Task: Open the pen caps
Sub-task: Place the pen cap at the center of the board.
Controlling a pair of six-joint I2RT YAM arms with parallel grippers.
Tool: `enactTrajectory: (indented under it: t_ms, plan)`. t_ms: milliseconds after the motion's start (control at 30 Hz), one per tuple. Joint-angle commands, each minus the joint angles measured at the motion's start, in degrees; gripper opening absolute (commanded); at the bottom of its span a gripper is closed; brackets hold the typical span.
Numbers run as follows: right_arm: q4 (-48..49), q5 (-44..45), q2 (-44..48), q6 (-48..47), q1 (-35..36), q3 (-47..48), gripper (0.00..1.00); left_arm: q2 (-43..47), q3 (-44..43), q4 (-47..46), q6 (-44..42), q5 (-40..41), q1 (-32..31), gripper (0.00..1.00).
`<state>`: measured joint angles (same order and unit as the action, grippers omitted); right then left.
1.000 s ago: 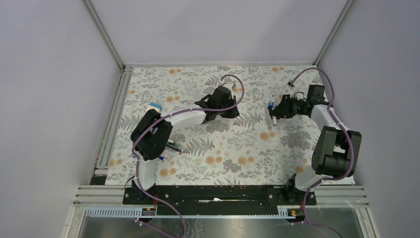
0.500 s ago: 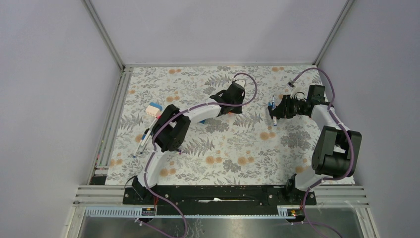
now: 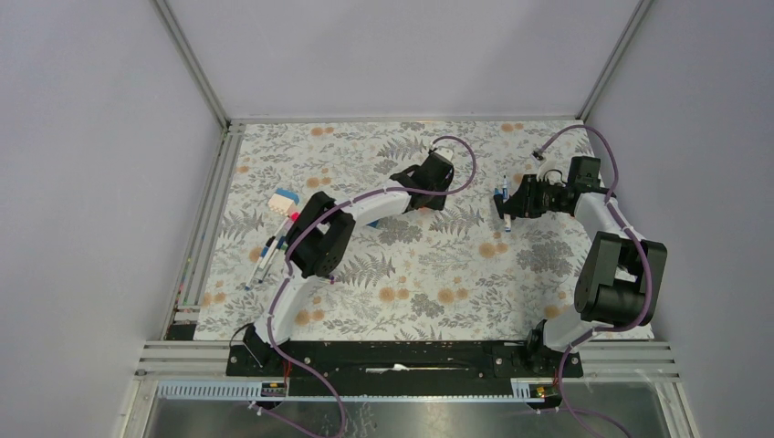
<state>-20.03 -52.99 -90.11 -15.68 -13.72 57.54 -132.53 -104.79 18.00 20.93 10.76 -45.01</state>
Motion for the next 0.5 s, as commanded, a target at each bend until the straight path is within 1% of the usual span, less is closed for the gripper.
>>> enactTrajectory:
  t_ms: [0, 100, 200, 300, 467]
  plan:
    - [0.06, -0.10, 1.94, -0.75, -0.52, 0.17, 0.02, 2.30, -2.90, -0.42, -1.59, 2.36, 0.01, 0.38]
    - [-0.08, 0.61, 2.08, -0.99, -0.76, 0.08, 0.03, 5.40, -1.92, -1.15, -2.14, 2.68, 0.01, 0.38]
    - [-0.07, 1.64, 2.42, -1.43, -1.41, 0.03, 0.06, 10.91, 2.05, -4.05, -3.39, 2.68, 0.01, 0.39]
    - [-0.07, 2.89, 2.73, -1.92, -2.28, 0.07, 0.09, 18.54, 9.25, -9.37, -5.07, 4.02, 0.01, 0.41]
    - [-0.10, 7.88, 2.67, -2.78, -3.40, 0.74, 0.11, 34.07, 24.32, -16.49, -7.93, 7.50, 0.01, 0.51]
